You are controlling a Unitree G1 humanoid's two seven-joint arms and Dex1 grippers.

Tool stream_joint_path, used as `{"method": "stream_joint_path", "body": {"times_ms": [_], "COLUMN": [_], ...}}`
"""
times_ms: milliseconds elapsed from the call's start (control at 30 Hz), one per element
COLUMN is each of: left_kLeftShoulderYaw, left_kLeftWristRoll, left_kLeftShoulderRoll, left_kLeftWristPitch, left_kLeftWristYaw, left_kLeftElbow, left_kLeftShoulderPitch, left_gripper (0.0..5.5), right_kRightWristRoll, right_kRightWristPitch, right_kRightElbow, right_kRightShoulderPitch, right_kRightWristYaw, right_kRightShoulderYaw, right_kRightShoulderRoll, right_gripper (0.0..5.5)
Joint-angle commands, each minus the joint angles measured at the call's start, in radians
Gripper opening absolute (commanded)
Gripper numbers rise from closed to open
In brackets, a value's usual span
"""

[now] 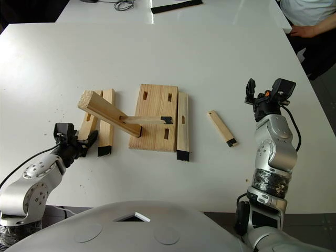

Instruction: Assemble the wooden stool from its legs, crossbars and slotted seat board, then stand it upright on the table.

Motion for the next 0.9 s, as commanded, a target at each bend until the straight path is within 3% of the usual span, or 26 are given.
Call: {"method": "stream_joint_path", "body": {"times_ms": [33,333,533,700,900], "left_kLeftShoulderYaw": [-0.009,-0.005,0.082,0.194,0.334], "left_kLeftWristRoll": [0.037,0.014,0.014,0.031,0.0], "left_kLeftShoulderRoll": [0.038,0.036,-0.078,-0.101,-0.058], "left_kLeftWristPitch": [0.075,0.258,0.321,0.251,0.147], "left_kLeftWristYaw": [-0.011,-0.022,0.025,0.07,0.085], "left_kLeftElbow": [-0.002,-0.091,-0.107,0.022,0.178], "left_kLeftShoulderPitch": [0.015,-0.02,-0.054,-0.373,-0.755], "left_gripper": [3.71,2.25,2.25,2.25,1.32], "right_kRightWristRoll": [-0.004,-0.018,0.009,0.015,0.043], "right_kRightWristPitch": [-0.021,-0.06,-0.034,-0.046,-0.013], "right_kRightElbow": [-0.009,-0.005,0.009,0.062,0.14], "right_kRightShoulderPitch": [0.019,0.027,-0.001,-0.081,-0.293], "right_kRightWristYaw": [-0.013,-0.043,-0.007,0.011,0.095], "right_kRightShoulderYaw": [-0.004,-0.011,-0.002,-0.001,0.031], "right_kRightShoulderRoll": [0.028,0.057,0.039,0.023,-0.037], "right_gripper": [4.18,4.18,4.18,4.18,4.18]}}
